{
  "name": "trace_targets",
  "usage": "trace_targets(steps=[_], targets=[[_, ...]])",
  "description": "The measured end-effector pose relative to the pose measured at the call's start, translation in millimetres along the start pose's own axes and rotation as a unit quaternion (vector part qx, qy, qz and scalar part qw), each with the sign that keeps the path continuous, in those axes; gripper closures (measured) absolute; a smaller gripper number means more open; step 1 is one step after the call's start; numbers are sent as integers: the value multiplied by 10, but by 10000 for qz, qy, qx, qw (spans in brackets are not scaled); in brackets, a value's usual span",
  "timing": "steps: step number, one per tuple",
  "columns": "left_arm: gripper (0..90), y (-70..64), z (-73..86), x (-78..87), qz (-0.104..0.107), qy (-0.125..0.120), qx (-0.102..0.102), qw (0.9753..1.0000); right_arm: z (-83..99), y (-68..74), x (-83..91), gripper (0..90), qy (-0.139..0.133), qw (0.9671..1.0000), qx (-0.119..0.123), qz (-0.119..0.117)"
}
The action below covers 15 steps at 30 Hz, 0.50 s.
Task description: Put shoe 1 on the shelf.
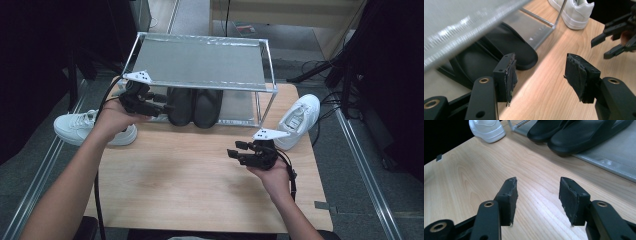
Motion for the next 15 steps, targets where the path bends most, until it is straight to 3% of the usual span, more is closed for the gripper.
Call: trace_targets(steps=[10,15], targets=[[424,-102,463,-121,63,-32,292,9995,6,35,37,498,-43,10000,49,19],[421,-77,653,-141,-22,181,353,9992,-6,30,11,508,-56,10000,58,37]])
Point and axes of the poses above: each handheld gripper's, and its own axes: x roughly backward along the jaws, z roughly out of its underside, y roughly to its left, the point moved 1 cm from there along -x, roughly forward along the jaws, and after that the axes turned 3 degrees about -y, right-handed, at the moved point
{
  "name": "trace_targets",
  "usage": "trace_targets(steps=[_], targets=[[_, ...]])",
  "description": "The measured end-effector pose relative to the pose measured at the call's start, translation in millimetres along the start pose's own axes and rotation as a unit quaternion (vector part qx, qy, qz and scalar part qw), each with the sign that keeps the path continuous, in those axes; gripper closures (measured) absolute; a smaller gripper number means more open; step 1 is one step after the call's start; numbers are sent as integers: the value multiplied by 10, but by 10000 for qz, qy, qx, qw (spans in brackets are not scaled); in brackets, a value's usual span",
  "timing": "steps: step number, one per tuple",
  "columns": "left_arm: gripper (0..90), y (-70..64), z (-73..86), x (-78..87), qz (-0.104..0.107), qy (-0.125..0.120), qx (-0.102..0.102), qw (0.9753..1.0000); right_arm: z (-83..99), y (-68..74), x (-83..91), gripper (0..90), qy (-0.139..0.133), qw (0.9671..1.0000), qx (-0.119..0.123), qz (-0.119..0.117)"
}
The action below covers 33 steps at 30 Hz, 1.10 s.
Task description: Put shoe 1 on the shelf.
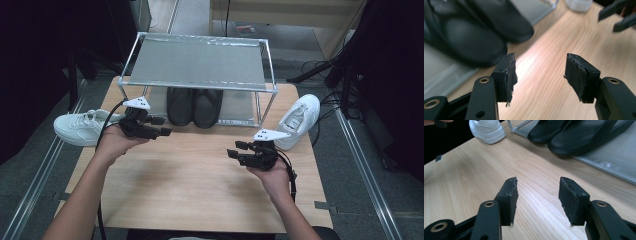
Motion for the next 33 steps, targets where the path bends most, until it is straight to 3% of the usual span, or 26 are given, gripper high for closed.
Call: trace_targets(steps=[5,8,15,21,33], targets=[[409,26,131,64,-74,-102,76,9999,-19,3,-3,510,-34,10000,46,13],[386,22,188,126,3,-185,245,9995,-22,0,20,510,-79,9999,32,88],[385,13,262,220,-126,-198,105,9997,-13,-2,10,505,-6,9999,30,105],[385,132,341,284,-198,-199,252,9993,-9,8,-19,500,61,9999,74,111],[390,419,500,547,-544,-372,668,9956,1,-5,-36,495,157,9997,19,161]])
Point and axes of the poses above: each handheld gripper's, and its own axes: x roughly backward along the jaws, z roughly out of its underside, y roughly to its left, the point moved 1 cm from there along -x, roughly forward along the jaws, and after that the axes turned 3 degrees about -y, right-handed, at the moved point
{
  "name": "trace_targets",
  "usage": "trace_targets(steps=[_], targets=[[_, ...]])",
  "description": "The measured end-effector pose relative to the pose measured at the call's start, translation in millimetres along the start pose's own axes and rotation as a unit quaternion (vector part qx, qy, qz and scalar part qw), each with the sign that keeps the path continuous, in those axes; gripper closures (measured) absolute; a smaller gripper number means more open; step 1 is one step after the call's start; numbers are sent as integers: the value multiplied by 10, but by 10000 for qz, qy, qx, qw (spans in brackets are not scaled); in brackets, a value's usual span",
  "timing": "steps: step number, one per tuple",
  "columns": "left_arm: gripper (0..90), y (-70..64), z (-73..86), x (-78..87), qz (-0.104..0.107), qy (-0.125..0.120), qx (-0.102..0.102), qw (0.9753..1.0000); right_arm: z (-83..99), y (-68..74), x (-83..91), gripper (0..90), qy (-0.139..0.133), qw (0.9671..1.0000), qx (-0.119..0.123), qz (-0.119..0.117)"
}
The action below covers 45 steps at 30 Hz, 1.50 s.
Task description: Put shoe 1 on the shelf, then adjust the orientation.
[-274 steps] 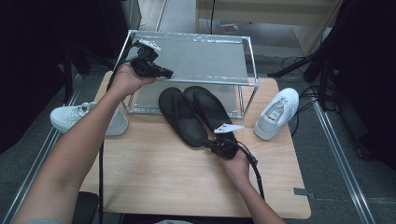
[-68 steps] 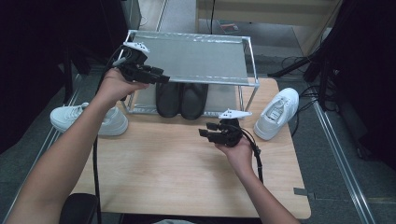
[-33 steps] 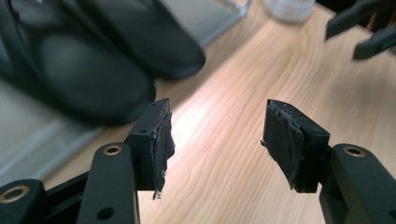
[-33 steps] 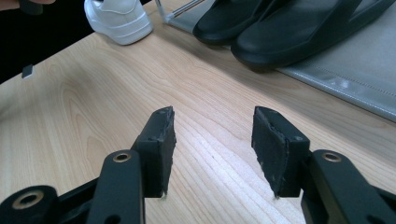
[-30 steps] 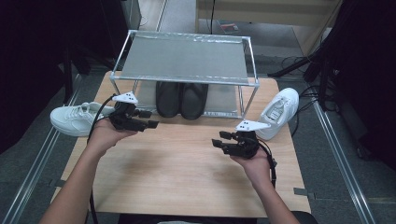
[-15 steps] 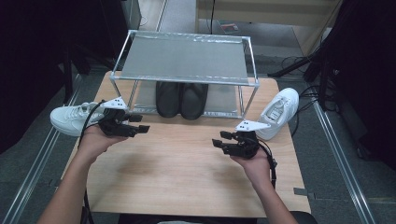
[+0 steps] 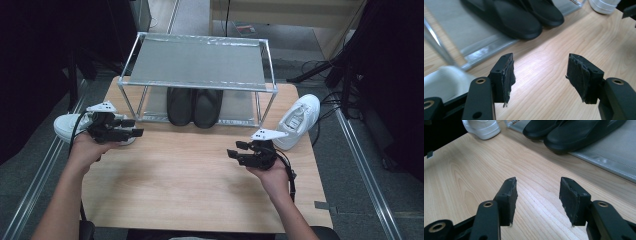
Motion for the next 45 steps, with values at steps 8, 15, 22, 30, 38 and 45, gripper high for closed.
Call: trace_targets(steps=[8,15,22,30,38,45], targets=[[388,239,73,164,-218,-73,302,9993,7,2,-17,495,65,10000,46,19],[403,487,157,149,-386,-71,628,9973,53,-2,48,495,66,9999,2,142],[492,600,231,-72,-434,375,589,9966,121,-35,173,495,20,9994,-116,333],[603,614,224,-139,-440,509,605,9959,155,-50,239,495,-22,9990,-156,420],[696,549,227,-268,-624,816,268,9944,143,-40,206,495,0,9992,-117,379],[733,560,235,-281,-573,830,319,9944,144,-37,163,495,57,9993,-108,359]])
Point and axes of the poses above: each handheld gripper's, and its own axes: x roughly backward along the jaws, z roughly out of its underside, y roughly to its left, the point moved 1 cm from there along -x, roughly forward along the jaws, and after that the axes turned 3 degrees about -y, right-handed, at the moved point
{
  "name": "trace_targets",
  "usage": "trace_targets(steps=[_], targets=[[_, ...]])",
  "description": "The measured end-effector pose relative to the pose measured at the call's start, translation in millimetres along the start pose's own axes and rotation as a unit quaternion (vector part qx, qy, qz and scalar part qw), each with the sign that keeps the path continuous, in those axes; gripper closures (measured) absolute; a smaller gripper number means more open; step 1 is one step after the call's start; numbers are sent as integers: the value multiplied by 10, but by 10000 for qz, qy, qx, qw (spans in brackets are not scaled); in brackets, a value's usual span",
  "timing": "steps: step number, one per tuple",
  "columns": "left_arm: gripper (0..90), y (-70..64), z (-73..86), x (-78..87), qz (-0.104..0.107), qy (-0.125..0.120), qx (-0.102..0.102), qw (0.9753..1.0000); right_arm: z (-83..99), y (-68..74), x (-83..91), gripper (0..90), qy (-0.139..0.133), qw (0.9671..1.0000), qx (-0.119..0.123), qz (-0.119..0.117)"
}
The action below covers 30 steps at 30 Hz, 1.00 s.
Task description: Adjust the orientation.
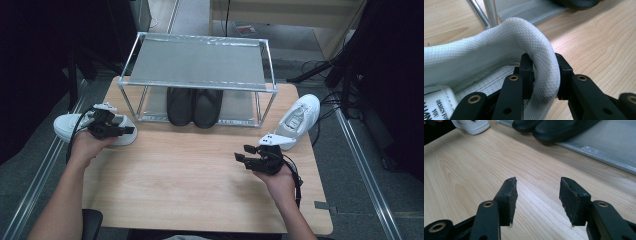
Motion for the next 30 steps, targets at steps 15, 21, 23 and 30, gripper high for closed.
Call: trace_targets(steps=[15,21,23,30], targets=[[769,-31,-2,149,-73,-203,220,9995,-32,-13,-60,495,13,10000,23,-48],[759,-72,-29,371,-308,-367,326,9983,-51,-8,-84,495,40,9999,90,-45],[761,-83,-33,416,-211,-334,415,9984,-58,-6,-98,495,61,9999,134,-27],[756,-274,-117,538,-442,-226,323,9982,-79,-1,-148,495,113,9998,156,-64]])
Point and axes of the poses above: each handheld gripper's, and its own axes: x roughly backward along the jaws, z roughly out of its underside, y roughly to its left, the point moved 1 cm from there along -x, roughly forward along the jaws, and after that the axes turned 3 degrees about -y, right-handed, at the moved point
